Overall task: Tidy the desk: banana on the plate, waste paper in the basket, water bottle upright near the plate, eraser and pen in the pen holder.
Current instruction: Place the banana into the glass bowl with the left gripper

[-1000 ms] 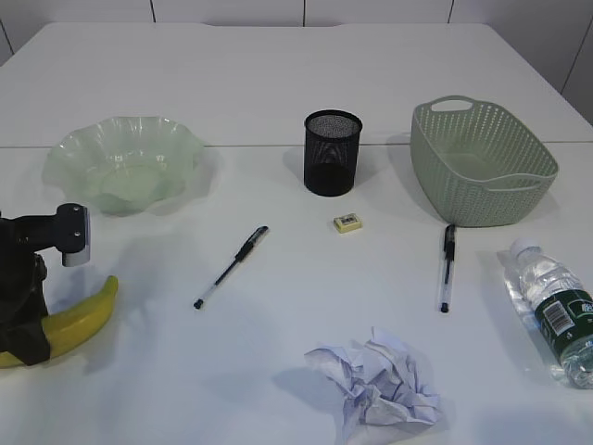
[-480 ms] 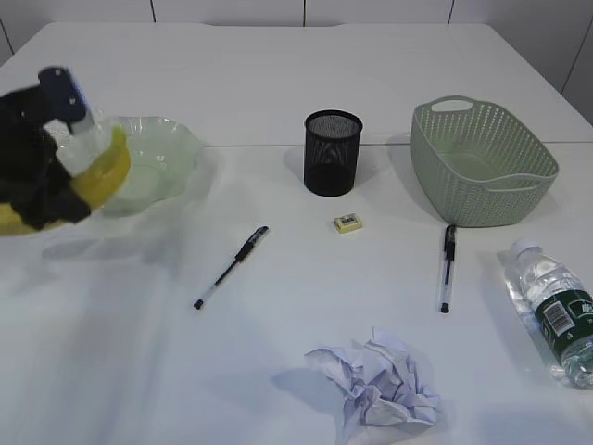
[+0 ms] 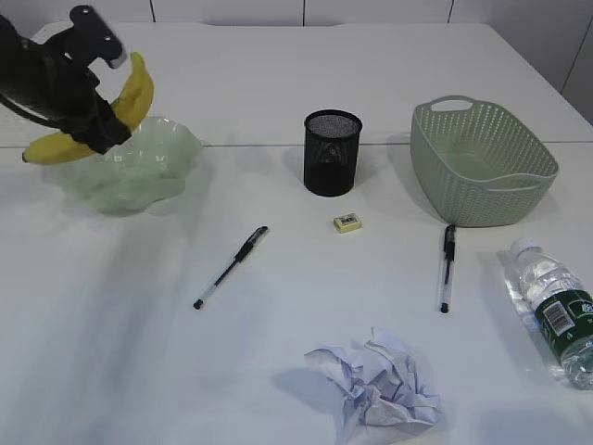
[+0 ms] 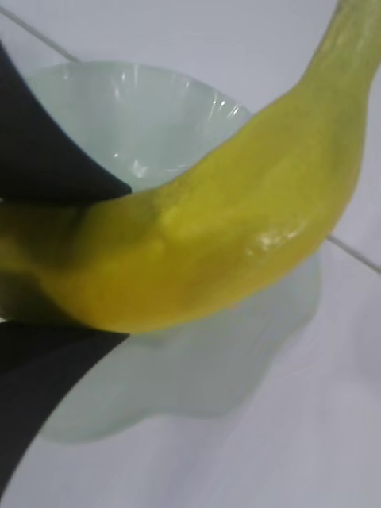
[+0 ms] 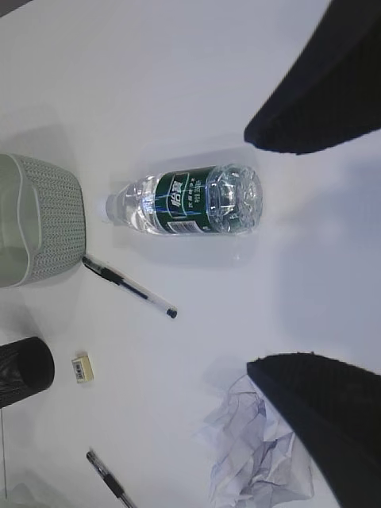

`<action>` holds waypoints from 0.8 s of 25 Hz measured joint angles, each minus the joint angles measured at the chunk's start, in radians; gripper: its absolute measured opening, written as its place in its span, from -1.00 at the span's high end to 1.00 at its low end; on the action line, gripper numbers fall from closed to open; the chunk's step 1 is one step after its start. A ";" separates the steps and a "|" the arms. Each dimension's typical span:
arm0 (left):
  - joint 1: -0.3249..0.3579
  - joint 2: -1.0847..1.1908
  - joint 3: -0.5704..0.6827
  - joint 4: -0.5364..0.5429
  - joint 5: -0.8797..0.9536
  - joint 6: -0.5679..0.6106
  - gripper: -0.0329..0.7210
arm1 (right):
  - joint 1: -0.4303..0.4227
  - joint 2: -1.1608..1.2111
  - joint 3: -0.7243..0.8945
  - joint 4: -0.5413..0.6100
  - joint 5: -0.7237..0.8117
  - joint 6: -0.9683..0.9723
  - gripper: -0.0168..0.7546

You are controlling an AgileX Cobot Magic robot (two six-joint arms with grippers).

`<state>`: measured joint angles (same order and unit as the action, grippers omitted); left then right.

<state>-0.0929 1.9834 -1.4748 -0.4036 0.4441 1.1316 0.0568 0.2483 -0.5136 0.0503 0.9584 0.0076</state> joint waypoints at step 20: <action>0.009 0.226 -0.213 -0.119 -0.017 -0.002 -0.02 | 0.000 0.000 0.000 0.041 -0.023 0.001 -0.56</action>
<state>-0.0834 2.2096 -1.6875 -0.5222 0.4272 1.1299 0.0568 0.2483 -0.5136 0.0910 0.9359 0.0091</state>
